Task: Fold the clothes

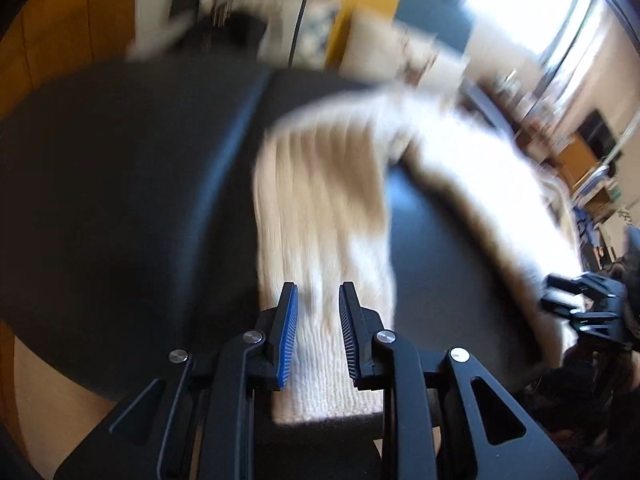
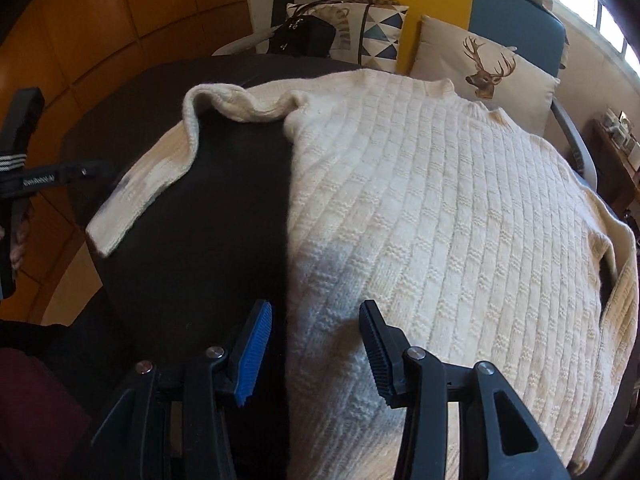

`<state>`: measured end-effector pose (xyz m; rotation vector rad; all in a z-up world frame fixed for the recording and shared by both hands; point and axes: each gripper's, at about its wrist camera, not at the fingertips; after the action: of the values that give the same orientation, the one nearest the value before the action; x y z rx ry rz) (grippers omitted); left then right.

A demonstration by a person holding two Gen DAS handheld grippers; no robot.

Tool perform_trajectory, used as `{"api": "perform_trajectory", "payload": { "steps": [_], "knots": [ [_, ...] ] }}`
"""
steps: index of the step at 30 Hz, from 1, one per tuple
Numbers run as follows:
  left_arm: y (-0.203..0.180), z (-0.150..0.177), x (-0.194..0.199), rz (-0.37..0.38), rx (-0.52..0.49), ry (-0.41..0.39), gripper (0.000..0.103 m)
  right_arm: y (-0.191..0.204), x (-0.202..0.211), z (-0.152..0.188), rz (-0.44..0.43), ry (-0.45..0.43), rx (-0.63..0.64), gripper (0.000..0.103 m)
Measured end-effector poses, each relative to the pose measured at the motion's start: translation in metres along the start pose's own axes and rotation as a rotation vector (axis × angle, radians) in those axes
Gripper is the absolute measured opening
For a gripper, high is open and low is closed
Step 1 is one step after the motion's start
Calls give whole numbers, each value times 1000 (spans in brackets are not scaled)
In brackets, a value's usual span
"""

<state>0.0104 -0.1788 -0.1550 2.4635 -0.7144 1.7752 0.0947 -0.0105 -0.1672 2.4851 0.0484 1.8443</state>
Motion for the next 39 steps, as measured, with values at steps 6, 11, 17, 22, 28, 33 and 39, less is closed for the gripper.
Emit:
{"api": "perform_trajectory", "payload": {
  "steps": [6, 11, 17, 22, 28, 33, 39],
  "knots": [
    [19, 5, -14, 23, -40, 76, 85, 5, -11, -5, -16, 15, 2, 46],
    [6, 0, -38, 11, -56, 141, 82, 7, -13, -8, -17, 32, 14, 46],
    [-15, -3, -51, -35, -58, 124, 12, 1, -14, -5, -12, 33, -12, 46],
    [-7, -1, -50, -2, 10, 100, 11, 1, -15, -4, -13, 31, -17, 46],
    [11, -9, 4, -130, 51, -81, 10, 3, -15, -5, -1, 24, -15, 46],
    [53, -41, 65, -276, 102, -217, 12, 1, -14, -9, -16, 11, -37, 46],
    [117, -44, 2, -206, 285, 52, 19, 4, -13, -21, -37, 4, -18, 46]
  ]
}}
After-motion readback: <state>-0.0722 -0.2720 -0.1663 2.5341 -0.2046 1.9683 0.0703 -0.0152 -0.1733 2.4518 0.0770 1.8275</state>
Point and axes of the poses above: each gripper's, at about its wrist camera, not at the fingertips, and x roughly against the way its jaws point, y to its left, z to its underside, and after that the axes turned 13 degrees about y, right-handed
